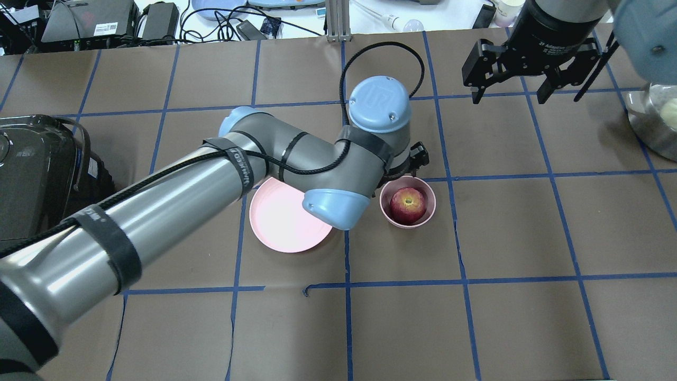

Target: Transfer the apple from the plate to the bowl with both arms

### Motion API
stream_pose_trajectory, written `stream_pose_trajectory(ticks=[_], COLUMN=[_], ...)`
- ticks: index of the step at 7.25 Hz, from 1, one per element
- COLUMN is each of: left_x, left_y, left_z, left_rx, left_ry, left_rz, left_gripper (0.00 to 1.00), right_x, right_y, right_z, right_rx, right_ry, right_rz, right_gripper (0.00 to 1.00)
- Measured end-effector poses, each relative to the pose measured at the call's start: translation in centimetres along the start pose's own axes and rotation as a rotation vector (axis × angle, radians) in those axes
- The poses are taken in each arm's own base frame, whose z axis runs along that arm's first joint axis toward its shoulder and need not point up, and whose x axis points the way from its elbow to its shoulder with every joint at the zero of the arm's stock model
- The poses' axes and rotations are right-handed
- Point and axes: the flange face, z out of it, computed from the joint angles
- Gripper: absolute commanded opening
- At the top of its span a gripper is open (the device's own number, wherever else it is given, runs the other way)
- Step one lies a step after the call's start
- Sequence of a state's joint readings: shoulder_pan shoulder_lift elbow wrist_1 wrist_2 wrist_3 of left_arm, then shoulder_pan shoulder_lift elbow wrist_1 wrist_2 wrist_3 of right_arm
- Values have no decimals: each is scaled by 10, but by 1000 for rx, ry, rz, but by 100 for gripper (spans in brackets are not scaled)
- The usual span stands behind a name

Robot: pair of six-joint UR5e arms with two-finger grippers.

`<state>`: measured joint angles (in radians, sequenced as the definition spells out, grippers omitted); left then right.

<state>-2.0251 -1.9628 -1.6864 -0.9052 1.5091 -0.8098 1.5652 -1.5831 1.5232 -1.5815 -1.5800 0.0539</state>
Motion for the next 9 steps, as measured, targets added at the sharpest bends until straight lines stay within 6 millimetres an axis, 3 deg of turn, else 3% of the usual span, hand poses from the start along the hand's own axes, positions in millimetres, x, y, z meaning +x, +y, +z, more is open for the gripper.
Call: stream_pose_trajectory(ticks=[2,4,5,7,8,9], left_x=[-82,-163,-191,-213,-214,-215], left_y=[-58,-105,-118,-123,-120,-116], left_z=[-34,-95,-132,-209,-237,-252], left_rx=[0,-13,-22,-33,-23,-20], left_ry=[-38,-94,-111,-132,-135,-139], left_rz=[98,220,258,302,309,311], left_gripper=[100,100,100,100,100,100], right_x=[0,0,0,0,0,0], right_y=[0,0,0,0,0,0], right_z=[0,0,0,0,0,0], right_rx=[0,0,0,0,0,0], right_ry=[0,-1,0,0,0,0], right_rz=[-1,-3,-4,-3,-3,-3], right_gripper=[100,100,100,100,100,100])
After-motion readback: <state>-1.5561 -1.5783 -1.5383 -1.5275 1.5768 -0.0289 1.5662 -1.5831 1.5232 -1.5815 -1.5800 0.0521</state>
